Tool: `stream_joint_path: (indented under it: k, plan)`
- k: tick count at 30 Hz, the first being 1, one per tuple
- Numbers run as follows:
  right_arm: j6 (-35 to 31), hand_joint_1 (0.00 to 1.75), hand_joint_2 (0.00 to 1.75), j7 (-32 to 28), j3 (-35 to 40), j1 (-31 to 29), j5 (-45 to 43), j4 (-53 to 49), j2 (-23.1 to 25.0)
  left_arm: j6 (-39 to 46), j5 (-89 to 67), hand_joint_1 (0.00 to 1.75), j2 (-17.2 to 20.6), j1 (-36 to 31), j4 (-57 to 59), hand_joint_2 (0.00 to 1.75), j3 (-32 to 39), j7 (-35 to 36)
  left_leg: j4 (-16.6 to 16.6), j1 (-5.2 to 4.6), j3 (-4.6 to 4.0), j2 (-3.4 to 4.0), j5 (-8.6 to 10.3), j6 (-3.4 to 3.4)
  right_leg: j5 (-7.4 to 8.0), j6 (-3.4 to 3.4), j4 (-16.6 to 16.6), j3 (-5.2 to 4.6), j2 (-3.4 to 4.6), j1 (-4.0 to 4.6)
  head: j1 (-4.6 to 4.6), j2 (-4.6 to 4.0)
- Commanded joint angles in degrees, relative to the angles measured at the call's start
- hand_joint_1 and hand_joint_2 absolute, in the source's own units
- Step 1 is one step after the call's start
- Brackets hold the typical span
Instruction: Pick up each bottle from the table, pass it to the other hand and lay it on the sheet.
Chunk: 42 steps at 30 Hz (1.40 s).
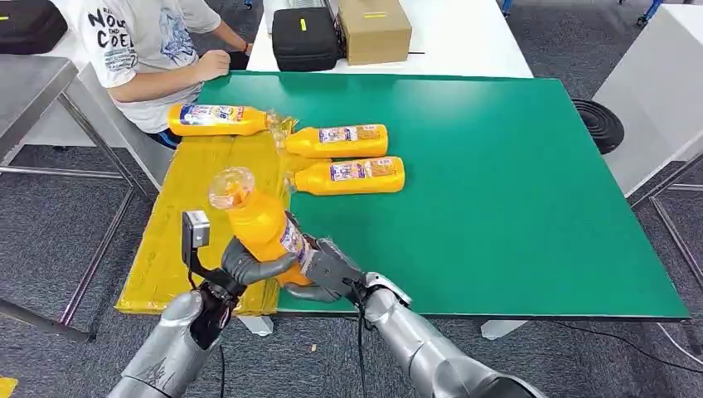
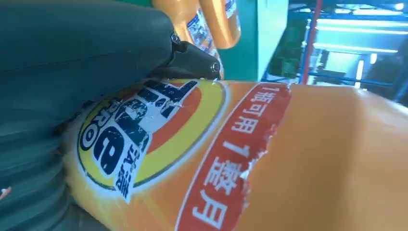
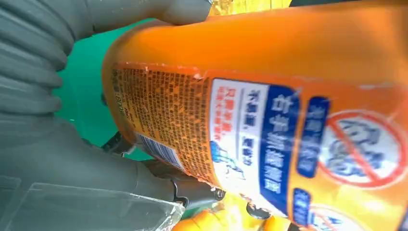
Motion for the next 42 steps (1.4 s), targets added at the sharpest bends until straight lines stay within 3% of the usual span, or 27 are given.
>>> stream_joint_path:
  k: [1, 6, 7, 9, 10, 20, 22, 23, 34, 36, 42]
  plan:
    - [0.86, 1.75, 1.75, 2.35, 4.33, -1.18, 1.69, 4.74, -0.22, -5.08, 3.20, 1.75, -1.20, -2.58, -1.14, 1.75, -2.02, -1.80, 0.02, 0.04, 0.19, -0.16, -0.10, 0.01, -0.14, -0.10, -0.02, 0.27, -0.22, 0.07, -0.02, 0.00]
    - [-0.76, 1.75, 1.75, 2.80, 3.93, -0.80, 1.96, 4.67, -0.77, -4.38, 3.11, 1.75, -0.76, -1.89, -2.58, 1.75, -0.51, -1.88, 0.04, 0.06, 0.24, -0.20, -0.13, 0.01, -0.19, -0.13, -0.01, 0.33, -0.30, 0.09, 0.00, 0.00]
    - [-2.19, 0.00, 1.75, 3.25, 3.24, -0.63, 1.76, 4.38, -0.77, -3.44, 2.27, 1.75, -0.65, -1.66, -2.96, 1.75, 0.11, -2.15, 0.01, 0.03, 0.16, -0.16, -0.08, 0.00, -0.14, -0.10, -0.02, 0.22, -0.24, 0.05, -0.02, 0.00]
    - [-4.02, 0.00, 1.75, 4.16, 2.57, -0.64, 1.82, 3.75, -0.84, -1.80, 0.72, 1.75, -0.25, -1.32, -3.77, 1.75, 0.89, -2.42, 0.03, 0.06, 0.16, -0.15, -0.09, 0.00, -0.14, -0.11, -0.02, 0.23, -0.24, 0.09, -0.02, 0.00]
    - [-5.52, 0.00, 0.00, 4.60, 2.24, -0.57, 2.00, 2.98, -1.04, -0.77, -0.10, 1.75, -0.14, -0.96, -4.32, 1.75, 1.32, -2.59, 0.04, 0.05, 0.28, -0.18, -0.15, 0.00, -0.21, -0.14, 0.00, 0.36, -0.29, 0.08, -0.02, 0.00]
    - [-5.41, 0.00, 0.00, 4.52, 2.18, -0.77, 1.97, 2.81, -1.16, -0.77, -0.07, 1.75, -0.05, -0.90, -4.37, 1.75, 1.44, -2.59, -0.01, 0.01, 0.11, -0.05, -0.06, 0.00, -0.08, -0.08, -0.02, 0.15, -0.12, 0.04, 0.02, 0.00]
    - [-7.05, 0.00, 0.00, 4.90, 1.41, -0.39, 2.11, 1.41, -1.43, 2.31, -2.85, 1.75, 0.12, -0.37, -5.26, 1.75, 2.21, -2.73, 0.00, 0.01, 0.45, -0.04, -0.22, 0.01, -0.24, -0.17, -0.02, 0.51, -0.16, 0.06, 0.00, 0.00]
    - [-7.72, 0.00, 0.00, 4.91, 1.28, -0.29, 2.28, 0.86, -1.64, 3.30, -3.84, 1.75, 0.27, -0.27, -5.46, 1.75, 2.46, -2.96, 0.00, 0.01, 0.16, -0.01, -0.10, 0.00, -0.10, -0.10, -0.01, 0.20, -0.09, 0.04, 0.00, 0.00]
    - [-10.61, 0.00, 0.00, 6.21, -3.07, 9.28, 5.46, -19.72, -8.13, 18.79, -16.68, 1.75, 4.04, 0.54, -9.23, 1.75, 15.36, -6.12, -0.02, 0.03, 0.27, -0.01, -0.14, -0.01, -0.14, -0.14, -0.04, 0.33, -0.09, 0.07, 0.00, 0.00]
    - [-10.93, 0.00, 0.00, 4.99, -3.99, 12.85, 5.15, -25.73, -9.92, 29.06, -29.21, 1.75, 6.84, -2.39, -10.29, 1.75, 16.26, -6.66, -0.01, 0.05, 0.23, -0.02, -0.14, -0.01, -0.14, -0.13, -0.05, 0.30, -0.10, 0.09, 0.00, 0.00]
    - [-9.33, 0.00, 0.00, 5.06, -6.94, 19.17, 6.09, -39.30, -10.12, 39.62, -50.65, 1.75, 9.96, -12.83, -3.34, 1.75, 17.39, -3.75, 0.10, 0.09, 0.13, -0.27, -0.14, -0.02, -0.23, -0.18, 0.11, 0.25, -0.32, 0.12, 0.02, 0.00]
